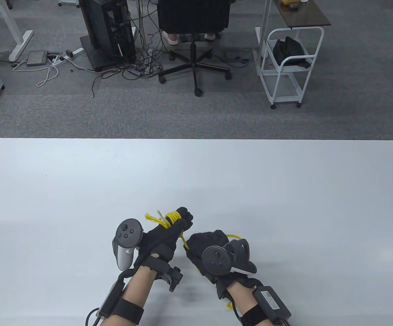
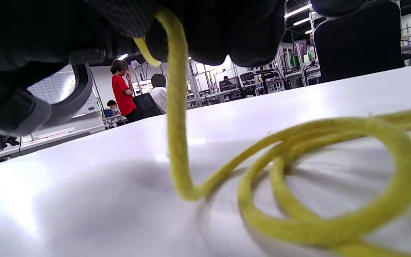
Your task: Coil the rope
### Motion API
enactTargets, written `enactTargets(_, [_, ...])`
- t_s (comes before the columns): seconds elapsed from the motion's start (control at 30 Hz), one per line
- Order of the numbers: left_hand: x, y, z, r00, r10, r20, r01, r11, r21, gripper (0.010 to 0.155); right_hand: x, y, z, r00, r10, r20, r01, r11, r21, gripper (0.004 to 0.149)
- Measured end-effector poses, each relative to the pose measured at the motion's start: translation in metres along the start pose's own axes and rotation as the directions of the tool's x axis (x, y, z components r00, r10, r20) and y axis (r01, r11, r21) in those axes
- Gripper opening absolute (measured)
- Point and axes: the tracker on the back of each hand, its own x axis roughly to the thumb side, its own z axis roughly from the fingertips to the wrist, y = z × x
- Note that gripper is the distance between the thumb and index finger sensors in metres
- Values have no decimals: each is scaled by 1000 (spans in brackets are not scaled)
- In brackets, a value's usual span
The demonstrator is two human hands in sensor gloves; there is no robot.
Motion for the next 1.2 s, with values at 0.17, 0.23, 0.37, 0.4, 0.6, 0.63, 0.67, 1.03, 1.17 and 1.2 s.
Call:
enactTargets(0.17, [-1,-4,0,986,161,33,-159,986,-52,53,-3,3,-1,1000,11,-15,-11,999,35,41])
enactTargets(0.23, [-2,-6,-1,973,228,27,-226,971,-78,54,-5,4,-1,1000,13,-25,-12,999,40,41])
enactTargets(0.37, [0,-14,-2,958,287,26,-280,949,-144,54,-11,4,-1,998,16,-53,-13,999,52,41])
enactTargets(0.4, [0,-15,-2,957,290,26,-283,946,-158,54,-13,3,-1,998,13,-59,-10,999,53,41])
enactTargets(0.6, [0,-26,-5,942,335,4,-319,901,-293,57,-21,1,0,996,17,-92,-12,999,52,41])
enactTargets(0.63, [0,-27,-6,945,326,4,-309,899,-312,57,-21,1,1,995,20,-95,-15,999,49,42])
enactTargets(0.67, [0,-28,-6,949,315,-1,-297,894,-334,57,-23,0,1,995,22,-100,-17,999,47,41])
enactTargets(1.03, [-4,-36,-9,989,127,-68,-144,855,-498,60,-38,-9,5,983,60,-171,-61,998,1,41])
enactTargets(1.17, [-5,-38,-9,995,45,-84,-84,839,-538,61,-43,-13,7,978,62,-198,-68,997,-24,41])
enactTargets(1.2, [-5,-39,-9,996,32,-86,-74,836,-544,61,-43,-13,7,978,62,-201,-69,997,-28,41])
